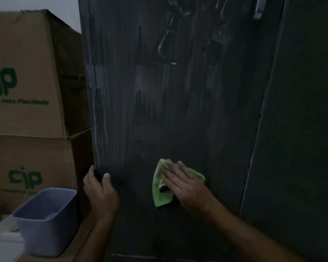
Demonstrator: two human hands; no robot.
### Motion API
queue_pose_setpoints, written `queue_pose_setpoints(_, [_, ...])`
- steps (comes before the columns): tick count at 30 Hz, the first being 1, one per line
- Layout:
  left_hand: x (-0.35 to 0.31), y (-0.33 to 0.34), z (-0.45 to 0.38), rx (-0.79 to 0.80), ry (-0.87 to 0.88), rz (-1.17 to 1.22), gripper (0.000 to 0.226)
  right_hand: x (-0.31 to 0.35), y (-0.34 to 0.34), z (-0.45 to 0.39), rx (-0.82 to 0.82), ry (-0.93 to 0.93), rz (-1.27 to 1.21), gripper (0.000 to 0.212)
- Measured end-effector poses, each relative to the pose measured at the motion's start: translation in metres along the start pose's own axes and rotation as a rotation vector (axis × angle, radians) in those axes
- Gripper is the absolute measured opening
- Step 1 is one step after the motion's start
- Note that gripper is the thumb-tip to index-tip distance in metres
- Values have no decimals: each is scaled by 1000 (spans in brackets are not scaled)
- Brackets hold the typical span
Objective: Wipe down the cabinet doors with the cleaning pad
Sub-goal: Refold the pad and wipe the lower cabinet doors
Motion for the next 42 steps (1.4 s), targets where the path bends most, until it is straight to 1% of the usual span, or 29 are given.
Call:
queue_pose_setpoints(2, [-10,-2,-6,20,16,55,72,-34,-15,-15,-153,260,6,50])
queue_pose_setpoints(4, [-15,0,-10,10,14,83,75,-64,-28,-43,-303,524,48,54])
queue_pose_setpoints(6, [-18,3,-8,-6,-3,93,74,-71,-32,-77,-387,715,42,57])
queue_pose_setpoints(7, [-18,4,-6,-15,-10,90,71,-66,-29,-89,-407,756,39,58])
queue_pose_setpoints(8, [-17,4,-6,-30,-13,79,64,-55,-23,-94,-413,727,42,58])
queue_pose_setpoints(9, [-15,5,-7,-47,-19,63,56,-42,-16,-93,-390,627,35,57])
queue_pose_setpoints(12, [-14,5,-11,-56,-56,57,46,-17,-2,-49,-153,97,32,47])
queue_pose_setpoints(13, [-16,5,-11,-59,-65,55,46,-24,-7,-33,-73,-8,42,47])
queue_pose_setpoints(14, [-18,5,-11,-63,-72,47,46,-36,-14,-21,-29,-39,46,47])
queue_pose_setpoints(16, [-24,5,-11,-70,-88,10,46,-66,-35,-16,-54,73,43,47])
queue_pose_setpoints(18, [-31,5,-13,-74,-97,-34,47,-100,-54,-34,-175,282,79,49])
queue_pose_setpoints(20, [-36,4,-17,-73,-105,-80,47,-125,-68,-73,-309,475,105,56])
queue_pose_setpoints(22, [-35,2,-22,-74,-75,-137,43,-127,-69,-111,-388,653,84,57])
queue_pose_setpoints(23, [-32,-1,-26,-61,-35,-157,40,-119,-64,-120,-415,685,69,58])
queue_pose_setpoints(24, [-28,-4,-30,-39,22,-175,36,-106,-55,-120,-421,648,63,58])
queue_pose_setpoints(25, [-25,-9,-35,-10,79,-198,31,-90,-45,-113,-385,537,59,57])
queue_pose_setpoints(27, [-19,-17,-47,77,180,-252,19,-66,-31,-81,-231,178,51,52])
queue_pose_setpoints(28, [-17,-19,-53,121,225,-283,13,-68,-31,-63,-142,32,45,49])
queue_pose_setpoints(29, [-17,-22,-60,162,269,-316,8,-76,-34,-50,-77,-50,46,48])
queue_pose_setpoints(30, [-17,-24,-67,202,304,-343,5,-91,-41,-44,-58,-57,52,48])
queue_pose_setpoints(31, [-17,-25,-73,238,326,-358,5,-107,-51,-44,-80,7,61,49])
queue_pose_setpoints(32, [-18,-26,-77,267,336,-360,6,-125,-60,-52,-139,120,76,50])
queue_pose_setpoints(34, [-14,-26,-81,297,315,-353,6,-155,-78,-83,-291,414,111,58])
queue_pose_setpoints(36, [-8,-25,-78,293,270,-332,12,-157,-88,-126,-390,679,92,63])
queue_pose_setpoints(37, [-6,-24,-75,278,226,-299,19,-148,-85,-145,-419,758,68,64])
queue_pose_setpoints(38, [-4,-24,-74,269,172,-262,26,-133,-78,-157,-439,759,50,64])
queue_pose_setpoints(39, [-2,-23,-74,271,133,-236,32,-114,-67,-160,-442,678,38,63])
queue_pose_setpoints(40, [-1,-22,-75,281,123,-222,34,-92,-55,-154,-410,527,35,60])
queue_pose_setpoints(42, [3,-24,-80,293,124,-220,32,-55,-35,-117,-226,154,31,56])
Point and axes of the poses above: each hand's wrist, its own z-axis away from the middle knuckle, its own y-axis out of the palm, x = y × z, the point moved 2 cm from there along -z, towards the middle knuckle, and after that the axes turned 7 degrees about -x, right-handed, at the moved point
